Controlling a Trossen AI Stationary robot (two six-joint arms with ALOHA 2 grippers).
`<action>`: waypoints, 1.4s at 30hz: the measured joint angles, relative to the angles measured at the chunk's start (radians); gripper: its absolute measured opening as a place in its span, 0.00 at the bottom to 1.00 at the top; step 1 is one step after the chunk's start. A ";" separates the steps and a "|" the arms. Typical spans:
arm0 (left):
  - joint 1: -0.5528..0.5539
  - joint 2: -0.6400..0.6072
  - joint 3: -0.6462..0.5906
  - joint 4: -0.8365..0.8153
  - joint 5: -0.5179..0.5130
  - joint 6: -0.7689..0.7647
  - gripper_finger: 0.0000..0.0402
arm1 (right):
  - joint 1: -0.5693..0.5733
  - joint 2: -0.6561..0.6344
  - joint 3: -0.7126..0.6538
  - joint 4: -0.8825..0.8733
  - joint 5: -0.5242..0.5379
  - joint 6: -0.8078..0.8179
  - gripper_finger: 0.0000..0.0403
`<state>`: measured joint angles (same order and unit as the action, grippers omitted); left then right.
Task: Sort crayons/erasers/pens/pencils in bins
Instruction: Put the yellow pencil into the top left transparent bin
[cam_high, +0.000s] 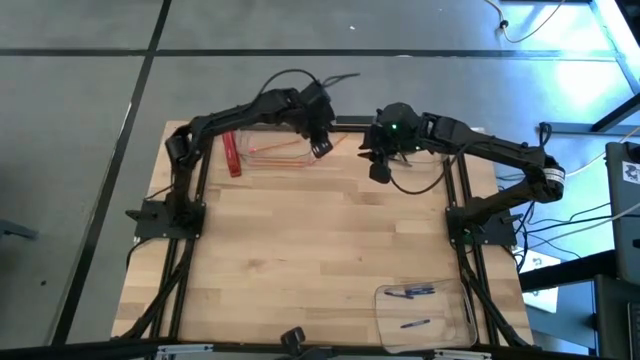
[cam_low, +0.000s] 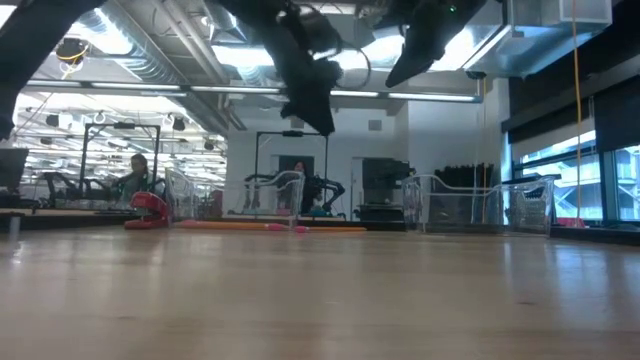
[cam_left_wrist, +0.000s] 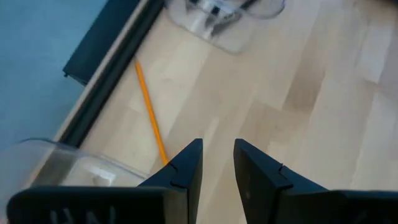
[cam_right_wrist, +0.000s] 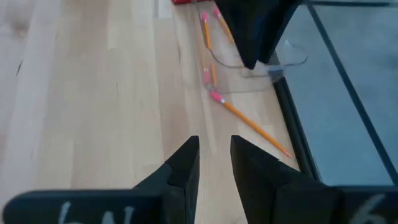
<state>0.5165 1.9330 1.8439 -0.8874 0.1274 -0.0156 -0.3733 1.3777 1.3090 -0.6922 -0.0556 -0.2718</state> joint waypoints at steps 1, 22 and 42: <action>-0.001 0.015 0.000 0.002 -0.003 0.009 0.21 | 0.000 0.000 0.006 -0.017 0.000 0.000 0.23; 0.000 0.150 0.001 0.020 -0.021 0.025 0.20 | 0.000 -0.001 0.048 -0.077 0.005 0.024 0.23; -0.034 0.163 -0.001 0.005 -0.051 0.032 0.20 | 0.000 0.000 0.049 -0.076 0.009 0.055 0.23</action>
<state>0.4827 2.0960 1.8431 -0.8829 0.0766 0.0161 -0.3737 1.3773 1.3579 -0.7681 -0.0461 -0.2165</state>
